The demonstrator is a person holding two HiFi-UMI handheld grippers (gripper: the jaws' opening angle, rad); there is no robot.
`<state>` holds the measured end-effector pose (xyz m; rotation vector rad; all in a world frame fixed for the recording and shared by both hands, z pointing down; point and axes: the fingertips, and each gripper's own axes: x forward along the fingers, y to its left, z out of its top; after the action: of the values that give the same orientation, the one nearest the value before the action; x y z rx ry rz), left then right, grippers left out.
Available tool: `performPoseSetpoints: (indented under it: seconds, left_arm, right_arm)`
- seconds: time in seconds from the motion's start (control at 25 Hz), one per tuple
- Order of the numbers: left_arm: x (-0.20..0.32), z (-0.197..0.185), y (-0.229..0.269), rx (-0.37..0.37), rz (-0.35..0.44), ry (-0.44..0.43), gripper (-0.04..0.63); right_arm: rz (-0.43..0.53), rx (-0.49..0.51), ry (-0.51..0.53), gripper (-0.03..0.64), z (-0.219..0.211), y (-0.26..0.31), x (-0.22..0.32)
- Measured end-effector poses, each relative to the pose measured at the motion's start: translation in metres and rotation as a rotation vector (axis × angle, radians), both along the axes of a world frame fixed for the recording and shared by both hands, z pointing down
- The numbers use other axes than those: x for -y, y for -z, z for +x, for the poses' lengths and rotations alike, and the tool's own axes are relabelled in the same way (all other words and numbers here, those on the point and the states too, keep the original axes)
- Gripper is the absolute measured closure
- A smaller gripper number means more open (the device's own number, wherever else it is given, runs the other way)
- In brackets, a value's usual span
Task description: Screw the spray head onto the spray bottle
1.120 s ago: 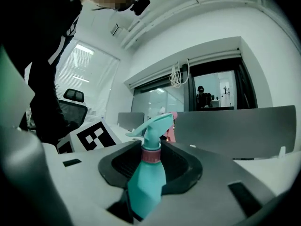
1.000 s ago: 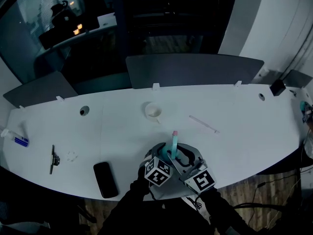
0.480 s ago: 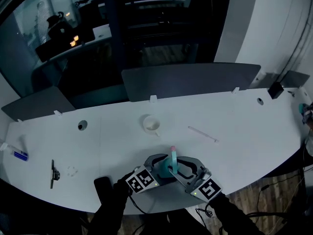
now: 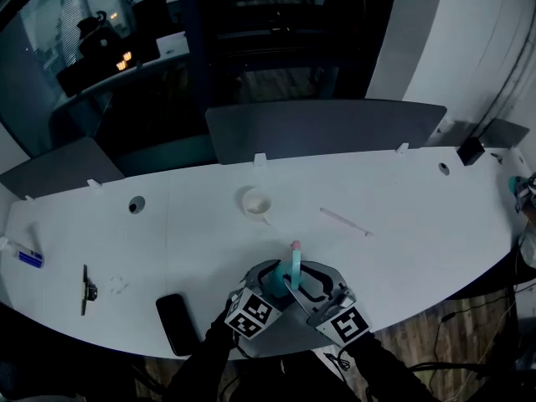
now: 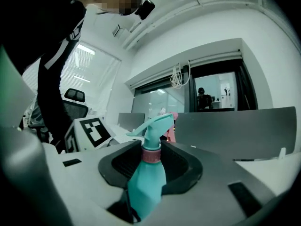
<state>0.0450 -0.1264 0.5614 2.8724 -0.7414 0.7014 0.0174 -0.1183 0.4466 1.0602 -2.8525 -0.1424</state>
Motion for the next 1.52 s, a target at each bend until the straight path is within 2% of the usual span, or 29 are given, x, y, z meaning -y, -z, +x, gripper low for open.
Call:
performPoseSetpoints:
  seconds: [0.08, 0.2, 0.24, 0.28, 0.36, 0.48, 0.56, 0.6, 0.64, 0.72, 0.84, 0.96, 1.08, 1.16, 1.24, 1.36, 1.44, 1.52]
  left_arm:
    - [0.003, -0.004, 0.001, -0.008, -0.004, 0.2, 0.207]
    - [0.003, -0.015, 0.0, -0.033, -0.019, 0.496, 0.207]
    - [0.003, -0.016, 0.0, -0.042, -0.024, 0.542, 0.206]
    - [0.003, -0.016, 0.001, -0.05, -0.027, 0.548, 0.204]
    - [0.0, -0.015, 0.004, -0.068, -0.009, 0.446, 0.201]
    - [-0.008, -0.018, 0.012, -0.065, 0.055, 0.125, 0.199]
    - [-0.012, -0.018, 0.008, -0.029, 0.032, -0.077, 0.195]
    - [-0.013, -0.018, 0.005, -0.014, 0.01, -0.148, 0.199]
    - [-0.013, -0.017, 0.004, -0.005, -0.002, -0.191, 0.236]
    - [-0.011, -0.018, 0.004, -0.01, 0.001, -0.193, 0.241]
    - [-0.008, -0.016, 0.004, -0.025, 0.004, -0.047, 0.244]
    - [-0.005, -0.014, 0.003, -0.026, 0.004, 0.216, 0.244]
    - [-0.007, -0.017, 0.004, -0.03, 0.0, 0.503, 0.244]
    - [-0.009, -0.019, 0.004, -0.048, -0.006, 0.598, 0.242]
    - [-0.01, -0.019, 0.007, -0.088, -0.004, 0.554, 0.236]
    - [-0.011, -0.023, 0.018, -0.16, 0.025, 0.323, 0.233]
    - [-0.01, -0.022, 0.015, -0.118, 0.013, 0.12, 0.213]
    - [-0.012, -0.015, 0.011, -0.068, -0.01, -0.07, 0.22]
  right_arm:
    - [-0.006, 0.02, -0.031, 0.491, -0.002, 0.0, 0.0]
    - [0.004, 0.016, -0.018, 0.491, -0.011, 0.001, -0.002]
    - [0.004, 0.016, -0.007, 0.491, -0.013, 0.002, -0.003]
    - [0.001, 0.015, 0.004, 0.491, -0.013, 0.002, -0.003]
    - [-0.003, 0.005, 0.033, 0.491, -0.013, 0.002, -0.003]
    - [0.002, -0.02, 0.08, 0.491, -0.014, 0.001, -0.004]
    - [0.003, -0.035, 0.107, 0.491, -0.013, 0.001, -0.004]
    - [0.002, -0.045, 0.117, 0.491, -0.012, 0.001, -0.004]
    - [0.002, -0.053, 0.123, 0.491, -0.012, 0.0, -0.004]
    - [0.004, -0.058, 0.124, 0.491, -0.012, 0.0, -0.002]
    - [0.003, -0.019, 0.072, 0.491, -0.01, 0.001, 0.0]
    - [0.021, 0.022, -0.021, 0.491, -0.006, 0.003, 0.002]
    - [0.027, 0.026, -0.047, 0.491, -0.008, 0.004, -0.002]
    - [0.015, 0.021, -0.029, 0.491, -0.009, 0.003, -0.004]
    - [0.01, 0.017, -0.004, 0.491, -0.009, 0.002, -0.005]
    - [-0.007, 0.015, 0.046, 0.491, -0.008, 0.0, -0.005]
    - [0.001, 0.0, 0.081, 0.491, -0.009, 0.001, -0.005]
    - [0.023, -0.013, 0.09, 0.491, -0.01, 0.002, -0.006]
